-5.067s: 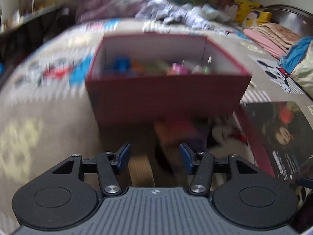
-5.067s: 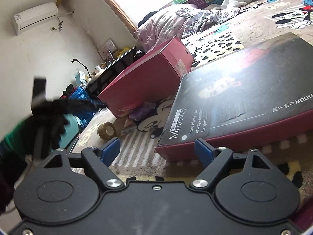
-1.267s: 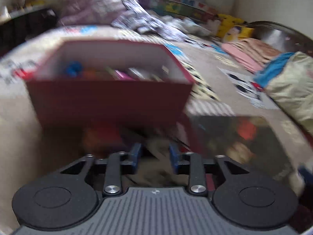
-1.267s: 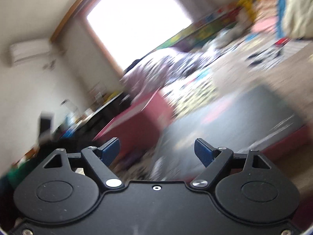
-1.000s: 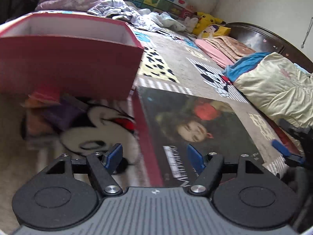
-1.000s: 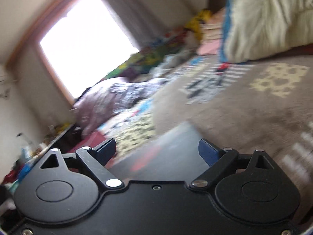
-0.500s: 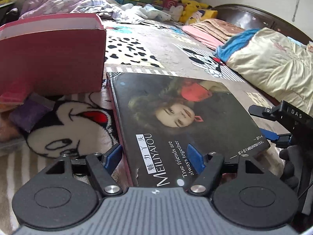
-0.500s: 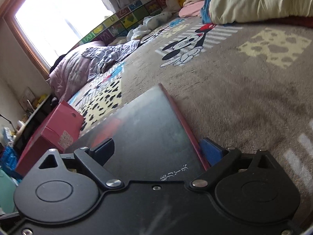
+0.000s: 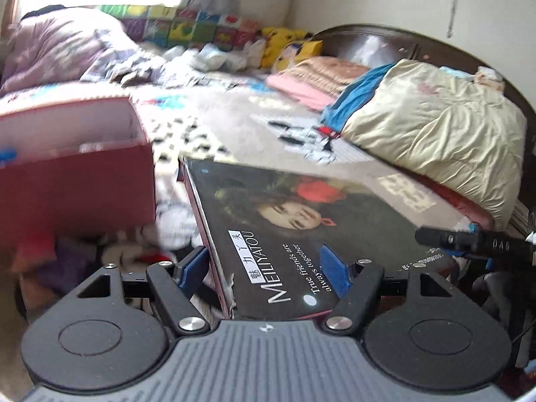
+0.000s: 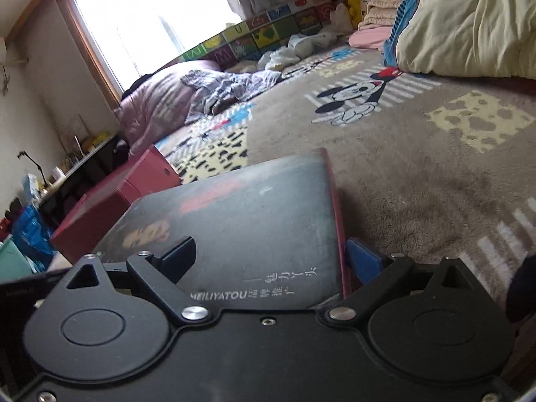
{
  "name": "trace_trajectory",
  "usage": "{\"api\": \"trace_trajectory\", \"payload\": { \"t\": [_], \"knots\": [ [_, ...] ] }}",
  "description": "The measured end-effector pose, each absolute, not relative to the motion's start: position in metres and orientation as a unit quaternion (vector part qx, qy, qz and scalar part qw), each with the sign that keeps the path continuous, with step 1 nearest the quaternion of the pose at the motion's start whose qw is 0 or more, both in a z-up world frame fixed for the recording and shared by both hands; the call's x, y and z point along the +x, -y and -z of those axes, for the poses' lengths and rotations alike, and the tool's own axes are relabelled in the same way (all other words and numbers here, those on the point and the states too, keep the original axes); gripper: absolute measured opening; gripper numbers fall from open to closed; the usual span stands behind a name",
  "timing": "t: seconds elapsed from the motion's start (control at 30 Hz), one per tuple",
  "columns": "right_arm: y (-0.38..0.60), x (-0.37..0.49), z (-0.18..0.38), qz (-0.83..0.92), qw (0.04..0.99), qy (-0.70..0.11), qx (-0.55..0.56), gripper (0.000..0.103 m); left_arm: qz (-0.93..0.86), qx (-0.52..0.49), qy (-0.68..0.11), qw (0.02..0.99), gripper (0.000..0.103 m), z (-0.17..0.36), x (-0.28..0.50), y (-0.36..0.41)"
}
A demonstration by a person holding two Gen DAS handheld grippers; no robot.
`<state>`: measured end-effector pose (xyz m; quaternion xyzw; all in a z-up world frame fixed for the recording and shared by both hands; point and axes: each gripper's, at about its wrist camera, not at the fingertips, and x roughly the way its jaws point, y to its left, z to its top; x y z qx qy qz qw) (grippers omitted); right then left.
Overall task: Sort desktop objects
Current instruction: 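Grasp the edge of the black book with both tools, then lift the black book off the bed with both tools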
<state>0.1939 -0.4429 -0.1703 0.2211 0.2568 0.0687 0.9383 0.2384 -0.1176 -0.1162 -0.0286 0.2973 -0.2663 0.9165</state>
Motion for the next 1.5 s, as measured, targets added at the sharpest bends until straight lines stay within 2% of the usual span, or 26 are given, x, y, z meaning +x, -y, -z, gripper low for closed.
{"api": "trace_trajectory", "payload": {
  "t": [0.27, 0.6, 1.07, 1.5],
  "knots": [
    [0.438, 0.176, 0.136, -0.085, 0.949, -0.196, 0.229, 0.098, 0.286, -0.023, -0.237, 0.928, 0.072, 0.069, 0.234, 0.103],
    [0.373, 0.226, 0.098, -0.161, 0.955, -0.162, 0.188, 0.098, 0.240, -0.027, -0.206, 0.948, 0.072, 0.043, 0.257, 0.031],
    [0.244, 0.321, 0.082, -0.249, 0.946, -0.159, 0.134, 0.098, 0.161, -0.053, -0.213, 0.962, 0.073, 0.062, 0.323, -0.101],
    [0.182, 0.373, 0.096, -0.274, 0.934, -0.197, 0.114, 0.098, 0.119, -0.099, -0.250, 0.956, 0.074, 0.097, 0.352, -0.168]
  ]
}}
